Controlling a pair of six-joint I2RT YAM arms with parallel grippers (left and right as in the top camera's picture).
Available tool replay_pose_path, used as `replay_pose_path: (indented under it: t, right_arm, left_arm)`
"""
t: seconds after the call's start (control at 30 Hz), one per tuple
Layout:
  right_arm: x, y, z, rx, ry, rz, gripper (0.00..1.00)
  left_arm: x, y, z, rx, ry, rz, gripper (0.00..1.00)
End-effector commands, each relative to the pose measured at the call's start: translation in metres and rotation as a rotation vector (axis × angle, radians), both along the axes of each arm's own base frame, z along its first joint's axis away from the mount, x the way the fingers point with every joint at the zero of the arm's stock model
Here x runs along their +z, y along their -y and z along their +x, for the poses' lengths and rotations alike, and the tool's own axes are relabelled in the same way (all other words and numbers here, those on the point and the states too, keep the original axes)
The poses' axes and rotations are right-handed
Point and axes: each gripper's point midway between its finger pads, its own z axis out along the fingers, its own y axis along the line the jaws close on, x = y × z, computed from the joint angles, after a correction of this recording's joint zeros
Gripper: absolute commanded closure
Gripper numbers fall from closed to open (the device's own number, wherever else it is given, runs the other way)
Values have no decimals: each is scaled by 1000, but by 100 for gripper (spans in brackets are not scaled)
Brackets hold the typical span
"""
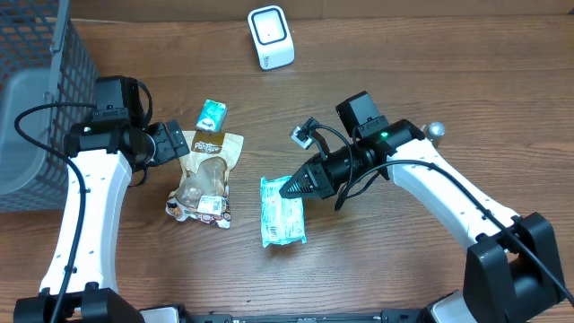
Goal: Scan the item barcode
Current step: 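Lift the wipes pack by its corner with the right gripper, retract left arm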
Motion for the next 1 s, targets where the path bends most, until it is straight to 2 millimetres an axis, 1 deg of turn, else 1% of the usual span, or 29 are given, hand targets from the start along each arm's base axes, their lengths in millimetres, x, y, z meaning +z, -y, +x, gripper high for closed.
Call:
replay_pose_path:
  t: [0.0,0.13,0.27,0.3,0.57,0.97]
  right_arm:
    - [12,1,0,5,41,30,95]
    - [11,2,-1,3,36,21,95]
    - [3,5,2,-14,50,-31,94]
    - [2,6,2,-16,48,-38,96]
    - [-1,8,-2,-16,20,-55,96]
    - [-29,29,-3,-58,9,-253,96]
  left_arm:
    - [0,-2,2,1,-2,13,0]
    - [0,-2,2,0,-2,13,0]
    - [0,-2,2,1,-2,13,0]
    - [0,-2,2,1,-2,13,0]
    - [0,-2,2,1,-2,13,0]
    - [0,-2,2,1,-2,13,0]
